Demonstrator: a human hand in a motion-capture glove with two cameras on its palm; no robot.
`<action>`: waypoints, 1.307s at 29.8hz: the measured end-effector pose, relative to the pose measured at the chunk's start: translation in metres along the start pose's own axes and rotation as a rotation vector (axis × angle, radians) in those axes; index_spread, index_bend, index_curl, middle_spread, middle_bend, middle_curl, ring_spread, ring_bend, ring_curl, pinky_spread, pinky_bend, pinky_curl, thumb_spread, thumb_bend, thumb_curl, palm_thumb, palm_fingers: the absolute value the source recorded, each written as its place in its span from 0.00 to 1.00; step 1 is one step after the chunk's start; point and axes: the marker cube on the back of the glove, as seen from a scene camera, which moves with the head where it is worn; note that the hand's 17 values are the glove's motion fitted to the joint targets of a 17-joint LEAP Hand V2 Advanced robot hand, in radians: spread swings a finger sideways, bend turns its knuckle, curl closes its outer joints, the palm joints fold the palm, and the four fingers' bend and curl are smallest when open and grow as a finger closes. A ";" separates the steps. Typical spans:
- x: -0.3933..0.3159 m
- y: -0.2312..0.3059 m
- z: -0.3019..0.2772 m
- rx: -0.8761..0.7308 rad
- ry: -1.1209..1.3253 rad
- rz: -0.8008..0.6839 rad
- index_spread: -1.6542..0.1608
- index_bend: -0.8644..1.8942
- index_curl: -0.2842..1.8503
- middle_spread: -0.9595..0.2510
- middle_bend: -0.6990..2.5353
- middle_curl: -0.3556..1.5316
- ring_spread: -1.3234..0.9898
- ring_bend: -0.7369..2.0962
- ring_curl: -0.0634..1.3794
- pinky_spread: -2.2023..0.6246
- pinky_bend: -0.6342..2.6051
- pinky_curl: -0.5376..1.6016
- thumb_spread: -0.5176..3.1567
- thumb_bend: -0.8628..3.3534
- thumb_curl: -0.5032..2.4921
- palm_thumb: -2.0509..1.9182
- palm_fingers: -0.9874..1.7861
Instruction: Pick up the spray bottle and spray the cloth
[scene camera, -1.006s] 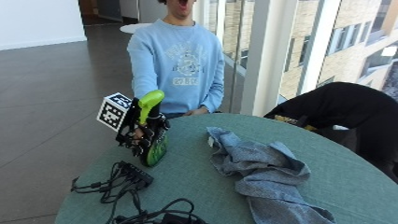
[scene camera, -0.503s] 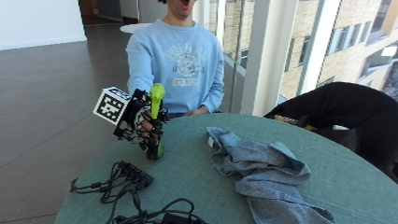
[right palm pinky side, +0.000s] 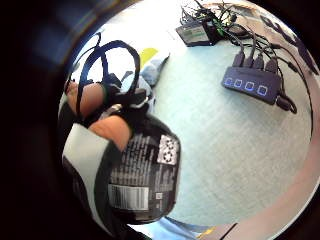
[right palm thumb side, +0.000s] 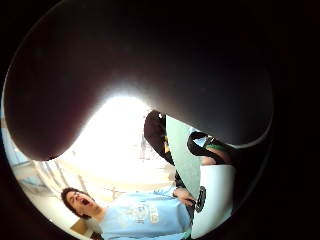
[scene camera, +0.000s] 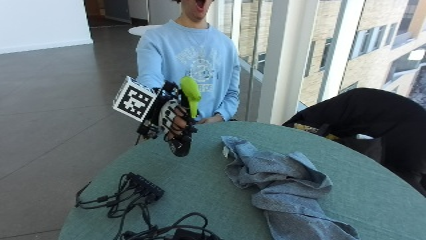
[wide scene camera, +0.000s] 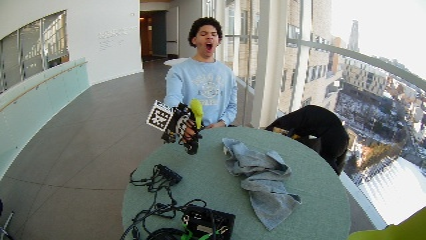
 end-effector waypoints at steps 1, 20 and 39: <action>-0.003 -0.001 0.001 -0.015 0.006 -0.007 0.78 0.36 0.32 0.70 0.31 0.43 0.56 0.42 0.31 0.87 0.25 0.38 0.32 0.20 0.36 0.78 0.74; -0.043 -0.035 0.026 -0.416 0.257 0.059 0.79 0.35 0.30 0.72 0.30 0.43 0.57 0.42 0.30 0.86 0.26 0.40 0.33 0.20 0.38 0.78 0.74; -0.059 -0.058 0.071 -0.607 0.387 0.131 0.79 0.36 0.30 0.72 0.30 0.44 0.56 0.42 0.30 0.85 0.26 0.41 0.33 0.20 0.39 0.78 0.75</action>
